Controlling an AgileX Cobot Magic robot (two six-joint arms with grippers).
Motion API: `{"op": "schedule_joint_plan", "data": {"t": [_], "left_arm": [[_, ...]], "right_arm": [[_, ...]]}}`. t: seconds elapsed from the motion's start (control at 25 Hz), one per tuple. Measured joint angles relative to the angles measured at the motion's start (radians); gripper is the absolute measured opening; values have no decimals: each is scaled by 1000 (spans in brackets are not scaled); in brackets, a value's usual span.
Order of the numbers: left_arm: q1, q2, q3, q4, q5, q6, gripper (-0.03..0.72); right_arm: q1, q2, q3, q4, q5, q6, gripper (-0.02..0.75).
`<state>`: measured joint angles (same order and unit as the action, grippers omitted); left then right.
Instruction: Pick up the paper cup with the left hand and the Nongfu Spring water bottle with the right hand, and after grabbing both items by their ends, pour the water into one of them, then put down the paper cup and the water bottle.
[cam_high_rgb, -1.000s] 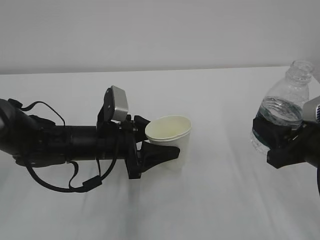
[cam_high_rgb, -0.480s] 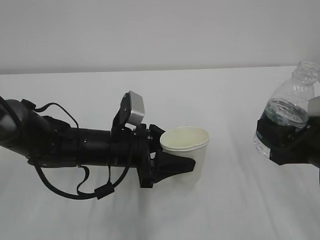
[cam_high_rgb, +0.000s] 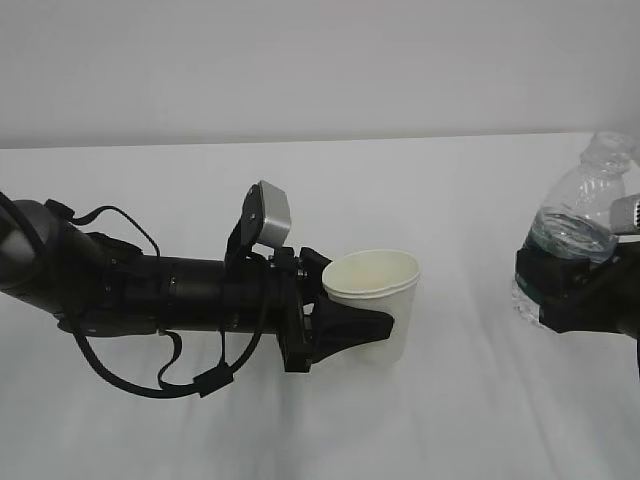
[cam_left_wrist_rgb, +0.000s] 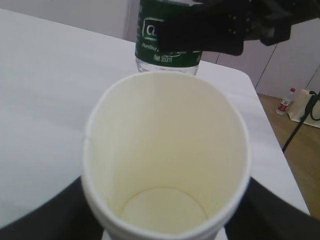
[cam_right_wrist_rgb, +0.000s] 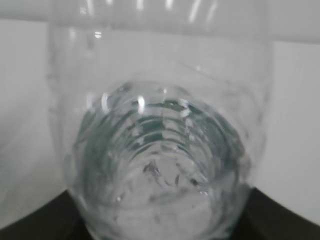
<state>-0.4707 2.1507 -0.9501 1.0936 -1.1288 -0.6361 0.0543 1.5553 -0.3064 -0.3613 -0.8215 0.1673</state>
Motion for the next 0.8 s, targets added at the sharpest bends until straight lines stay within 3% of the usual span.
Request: {"op": "schedule_joint_plan", "data": {"t": [0.4, 0.8], "left_arm": [[-9, 0, 0, -2, -2, -2, 462], [-93, 0, -62, 7, 50, -2, 455]], "right_arm": [[0, -9, -25, -46, 74, 2, 417], [0, -69, -25, -63, 118, -33, 417]]}}
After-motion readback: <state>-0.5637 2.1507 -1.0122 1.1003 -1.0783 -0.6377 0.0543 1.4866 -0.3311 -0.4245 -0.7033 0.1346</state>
